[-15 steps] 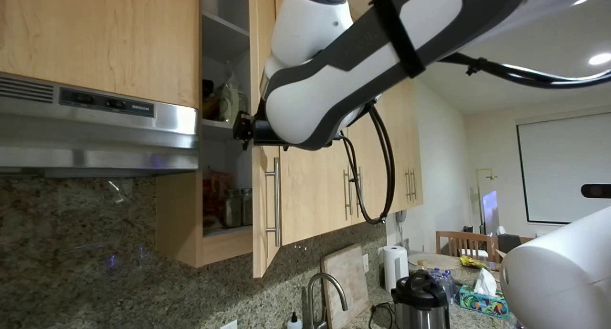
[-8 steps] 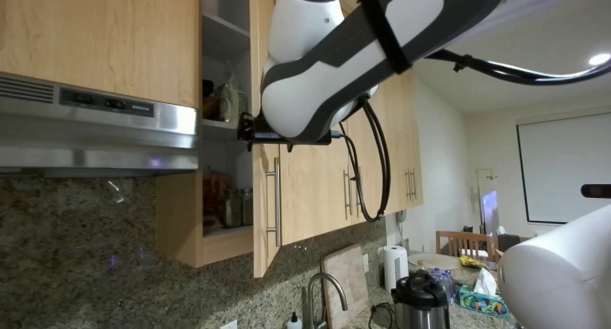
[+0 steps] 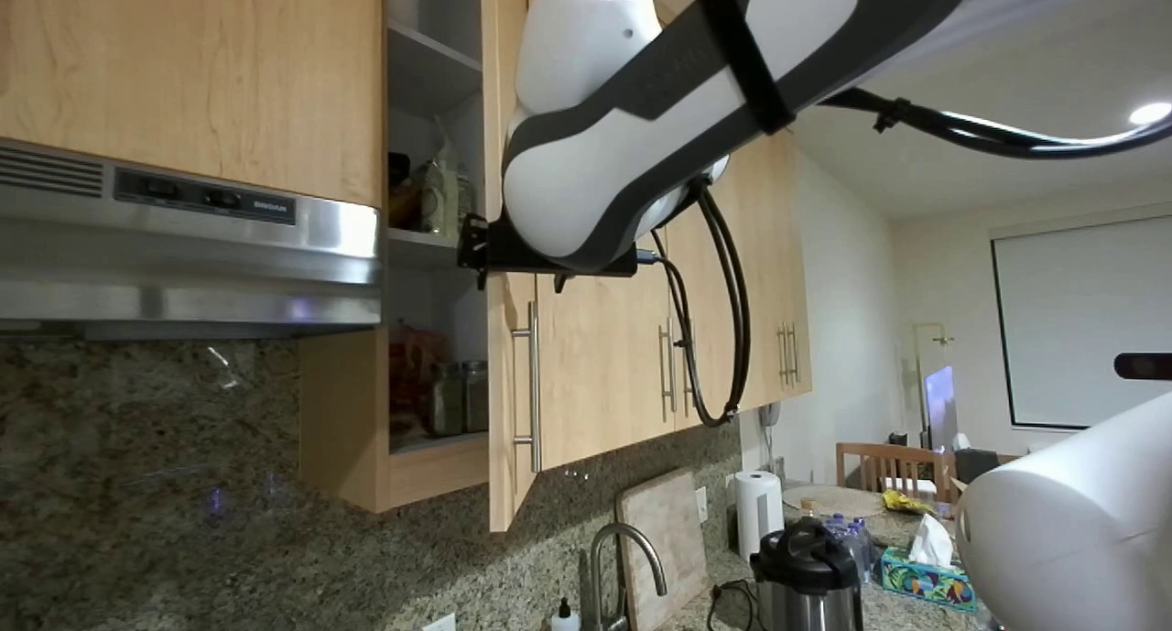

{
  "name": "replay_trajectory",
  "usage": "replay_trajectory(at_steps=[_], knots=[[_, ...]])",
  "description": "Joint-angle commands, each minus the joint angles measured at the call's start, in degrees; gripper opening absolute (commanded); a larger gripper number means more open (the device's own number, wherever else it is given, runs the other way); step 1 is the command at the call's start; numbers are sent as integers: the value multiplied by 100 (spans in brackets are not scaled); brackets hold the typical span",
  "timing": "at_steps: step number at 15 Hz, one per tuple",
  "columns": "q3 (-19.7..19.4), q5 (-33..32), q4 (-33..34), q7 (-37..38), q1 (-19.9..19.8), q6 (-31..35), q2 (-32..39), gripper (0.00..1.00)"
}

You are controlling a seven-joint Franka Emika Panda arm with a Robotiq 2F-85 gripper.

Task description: Open the drawer and it was not very smooth in doing the task

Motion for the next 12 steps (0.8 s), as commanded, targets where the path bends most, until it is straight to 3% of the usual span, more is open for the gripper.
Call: replay_trajectory(at_steps=[1, 12], knots=[[-408, -122, -142, -45, 399, -108, 109, 100], [-1631, -194, -584, -522, 1559, -155, 94, 100]])
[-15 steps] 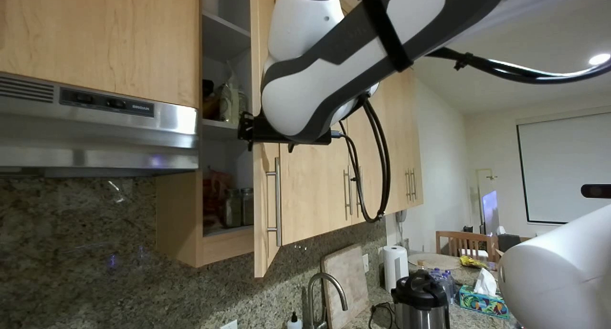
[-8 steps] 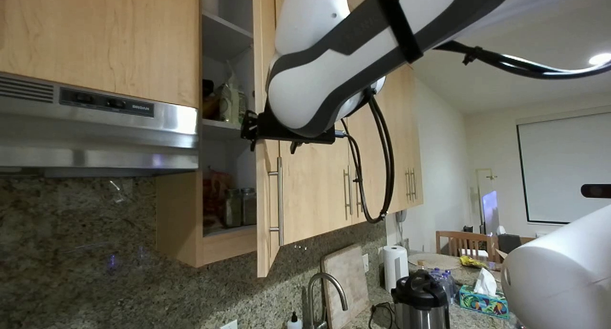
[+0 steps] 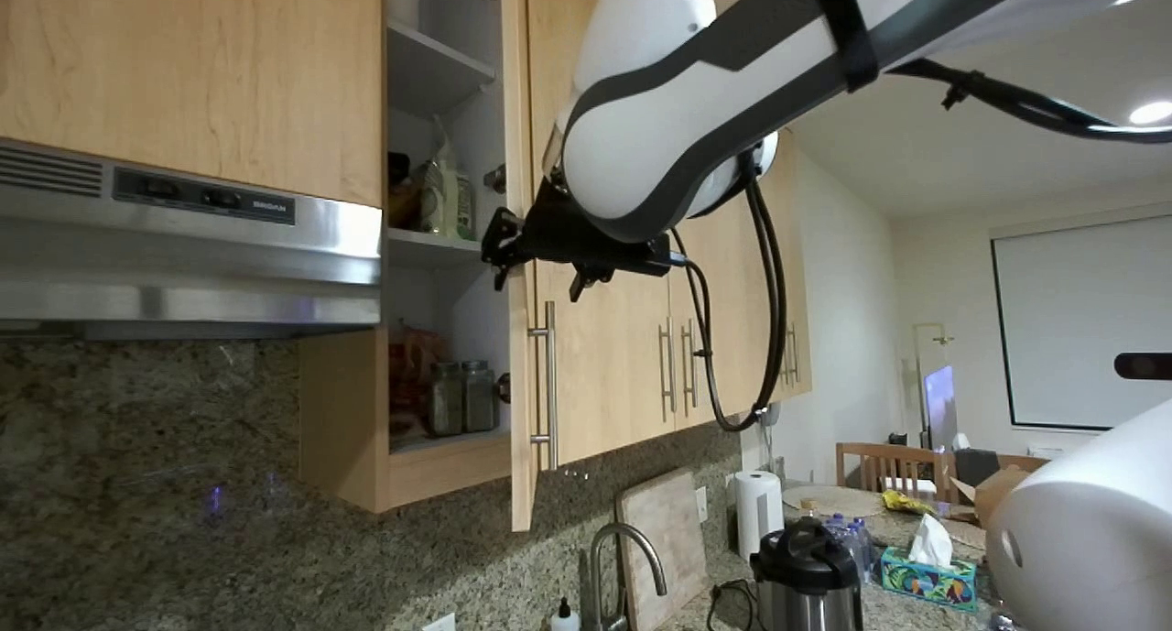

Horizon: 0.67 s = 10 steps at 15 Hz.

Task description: Open the drawer and it was not very smooth in doing the task

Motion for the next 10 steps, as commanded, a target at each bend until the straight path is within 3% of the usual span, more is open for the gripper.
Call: replay_trajectory(at_steps=[1, 10], knots=[[-531, -117, -289, -428, 419, -139, -203, 100], [-2017, -93, -890, -2749, 1584, -283, -656, 100]])
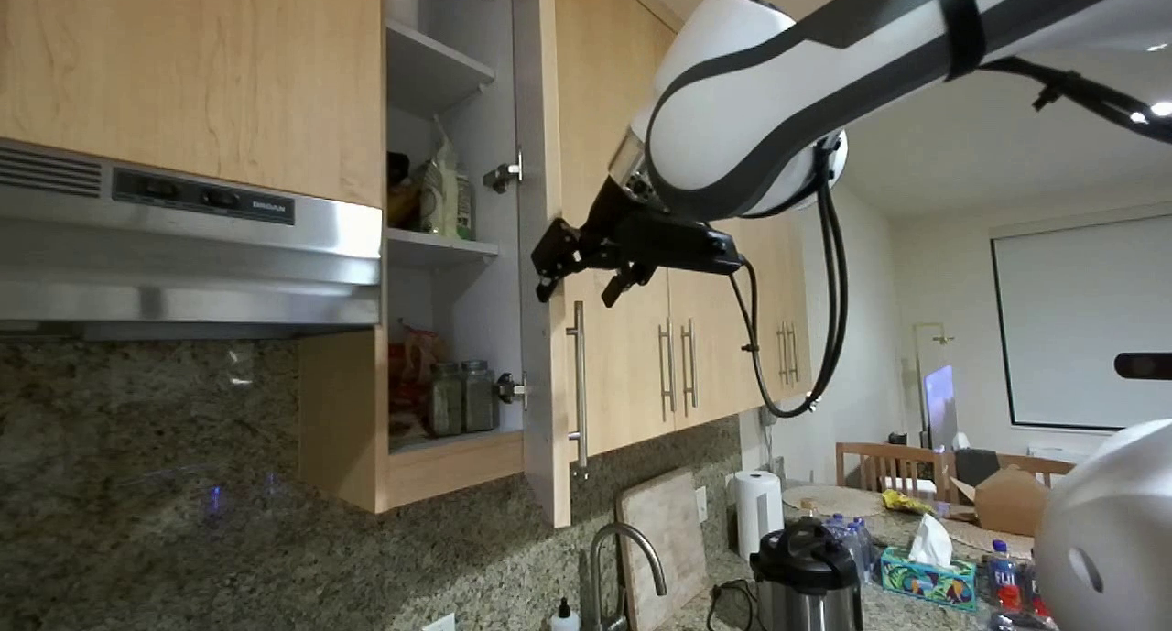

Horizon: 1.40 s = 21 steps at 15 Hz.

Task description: Open the drawer and it was not very smooth in doing the task

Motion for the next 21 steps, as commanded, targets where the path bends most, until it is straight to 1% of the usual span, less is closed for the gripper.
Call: replay_trajectory(at_steps=[1, 3, 5, 10, 12, 15, 17, 18, 21], knots=[[-528, -97, -338, -896, 367, -269, -435, 100], [-730, -114, -401, -1229, 449, -381, -572, 100], [-866, -152, -453, -1477, 435, -434, -715, 100], [-1015, -425, -602, -1632, 90, -198, -1003, 100], [-1177, -499, -603, -1682, 21, -207, -1044, 100], [-1456, -465, -557, -1886, 64, -249, -1017, 100], [-1447, -406, -614, -1871, 107, -271, -1068, 100], [-1338, -452, -703, -1834, 75, -217, -1152, 100], [-1035, -449, -916, -1728, 157, -320, -1471, 100]])
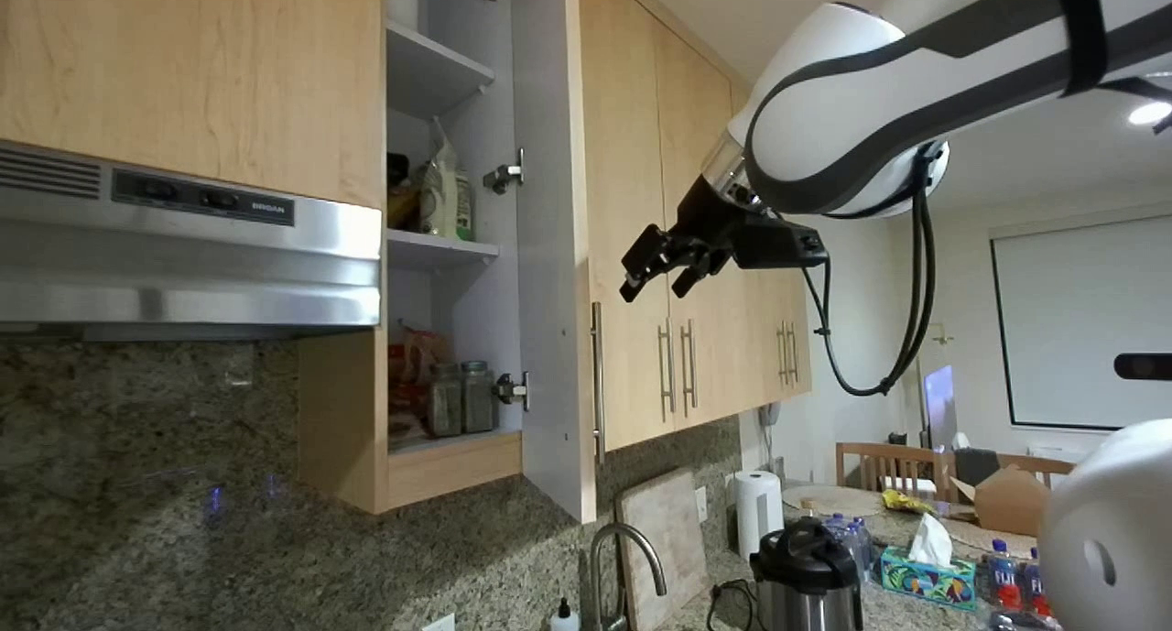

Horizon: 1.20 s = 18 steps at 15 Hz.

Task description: Open the drawer and it was not very smooth in doing the task

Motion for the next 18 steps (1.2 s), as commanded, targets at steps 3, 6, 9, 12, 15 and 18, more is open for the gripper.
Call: replay_trajectory(at_steps=[3, 6, 9, 12, 15, 18], knots=[[686, -10, -87, 108, 159, -112, -351, 100], [1101, -4, -72, 290, 213, 11, -283, 100], [1348, 72, 111, 504, 272, 104, 133, 100], [1696, 67, 361, 986, -16, 474, 628, 100], [1994, 95, 640, 1610, -407, 990, 1129, 100], [2593, 39, 923, 2500, -1291, 1212, 1386, 100]])
